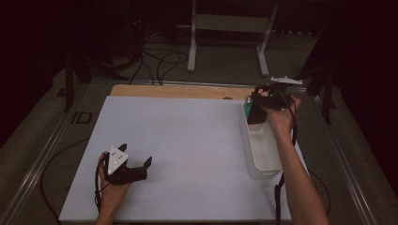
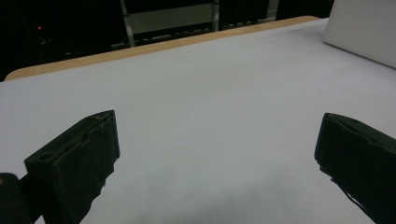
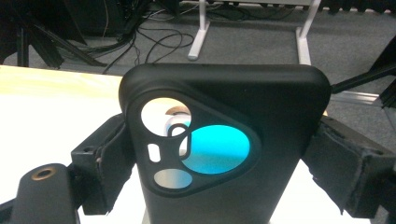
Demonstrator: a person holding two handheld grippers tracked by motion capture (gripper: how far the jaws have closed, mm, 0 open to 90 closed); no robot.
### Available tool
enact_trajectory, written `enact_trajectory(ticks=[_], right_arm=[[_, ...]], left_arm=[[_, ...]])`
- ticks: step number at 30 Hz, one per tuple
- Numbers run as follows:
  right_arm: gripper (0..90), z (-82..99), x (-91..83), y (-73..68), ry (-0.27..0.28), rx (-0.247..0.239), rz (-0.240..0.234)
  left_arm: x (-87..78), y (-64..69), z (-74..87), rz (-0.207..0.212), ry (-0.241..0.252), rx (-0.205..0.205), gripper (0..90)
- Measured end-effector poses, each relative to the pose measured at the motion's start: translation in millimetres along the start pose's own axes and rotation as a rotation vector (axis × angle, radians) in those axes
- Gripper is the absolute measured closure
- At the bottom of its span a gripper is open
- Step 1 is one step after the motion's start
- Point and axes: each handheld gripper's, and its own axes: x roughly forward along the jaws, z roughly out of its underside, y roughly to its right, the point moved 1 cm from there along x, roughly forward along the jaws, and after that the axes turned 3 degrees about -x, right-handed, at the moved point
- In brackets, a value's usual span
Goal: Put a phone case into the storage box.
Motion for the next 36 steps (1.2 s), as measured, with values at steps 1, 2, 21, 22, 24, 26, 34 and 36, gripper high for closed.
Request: enact_trajectory(ticks=[1, 2, 21, 22, 24, 26, 34, 36], right_arm=[[13.8, 2.4, 1.8, -1.0, -0.008, 0.0, -0.001], [13.8, 3.3, 2.6, -1.3, -0.009, -0.004, -0.001], [13.8, 14.3, 13.3, -7.9, -0.047, -0.02, -0.001], [13.8, 14.5, 13.5, -8.1, -0.048, -0.02, -0.002], [13.8, 15.1, 14.2, -8.6, -0.051, -0.027, 0.002], [13.8, 15.6, 14.6, -9.8, -0.053, -0.023, -0.002], [13.7, 18.5, 17.7, -11.5, -0.068, -0.028, 0.005], [13.7, 19.1, 18.4, -11.3, -0.073, -0.023, 0.006]], left_arm=[[0.1, 0.2, 0.0, 0.001, 0.0, 0.001, 0.5], [0.1, 0.2, 0.0, 0.001, 0.0, 0.001, 0.5], [0.1, 0.2, 0.0, 0.001, 0.001, 0.0, 0.5], [0.0, 0.3, 0.0, 0.0, 0.003, -0.001, 0.5], [0.0, 0.3, 0.0, 0.001, 0.003, 0.0, 0.5], [-0.1, 0.3, 0.0, 0.0, 0.001, 0.001, 0.5], [-0.7, 0.1, -0.1, 0.0, 0.004, 0.001, 0.5], [-0.7, 0.1, -0.1, 0.0, 0.004, 0.0, 0.5]])
